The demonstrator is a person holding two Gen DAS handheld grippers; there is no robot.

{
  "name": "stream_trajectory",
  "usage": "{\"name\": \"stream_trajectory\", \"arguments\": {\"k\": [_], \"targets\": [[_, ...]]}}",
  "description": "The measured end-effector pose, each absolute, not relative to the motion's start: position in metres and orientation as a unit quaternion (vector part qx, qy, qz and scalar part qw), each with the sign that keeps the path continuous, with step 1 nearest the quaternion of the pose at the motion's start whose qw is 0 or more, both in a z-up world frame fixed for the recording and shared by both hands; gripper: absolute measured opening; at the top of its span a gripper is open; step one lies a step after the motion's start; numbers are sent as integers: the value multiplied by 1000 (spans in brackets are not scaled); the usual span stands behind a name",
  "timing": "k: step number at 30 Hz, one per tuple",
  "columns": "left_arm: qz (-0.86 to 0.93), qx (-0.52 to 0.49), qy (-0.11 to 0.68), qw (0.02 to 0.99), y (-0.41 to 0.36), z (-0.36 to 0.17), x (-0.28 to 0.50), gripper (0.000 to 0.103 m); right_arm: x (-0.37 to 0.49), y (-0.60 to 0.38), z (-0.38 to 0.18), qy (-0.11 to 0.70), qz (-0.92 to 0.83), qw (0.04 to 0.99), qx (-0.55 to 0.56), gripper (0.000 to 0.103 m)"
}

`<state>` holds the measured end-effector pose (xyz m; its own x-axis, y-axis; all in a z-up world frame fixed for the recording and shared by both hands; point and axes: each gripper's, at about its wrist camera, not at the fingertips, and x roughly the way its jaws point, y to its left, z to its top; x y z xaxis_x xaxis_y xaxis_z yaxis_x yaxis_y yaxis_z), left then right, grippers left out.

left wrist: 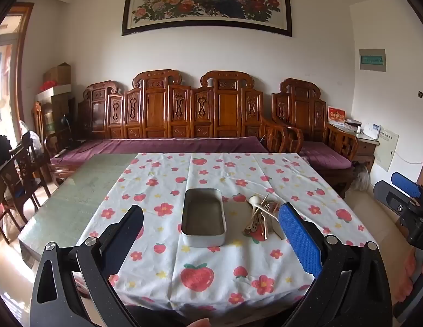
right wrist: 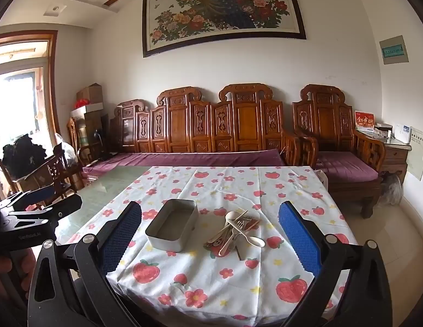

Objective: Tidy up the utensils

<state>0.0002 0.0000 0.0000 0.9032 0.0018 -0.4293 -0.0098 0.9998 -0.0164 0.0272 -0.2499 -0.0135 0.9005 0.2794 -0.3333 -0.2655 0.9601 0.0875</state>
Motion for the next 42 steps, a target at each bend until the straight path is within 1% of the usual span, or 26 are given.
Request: {"name": "stream_trajectory", "arguments": {"k": [32, 42], "targets": [[4, -4, 214, 977, -2, 5, 1, 96, 26, -248, -11, 174, 143, 974, 26, 101], [4, -2, 208, 978, -2, 25, -8, 96, 25, -250, -8, 174, 142, 974, 26, 101]]}}
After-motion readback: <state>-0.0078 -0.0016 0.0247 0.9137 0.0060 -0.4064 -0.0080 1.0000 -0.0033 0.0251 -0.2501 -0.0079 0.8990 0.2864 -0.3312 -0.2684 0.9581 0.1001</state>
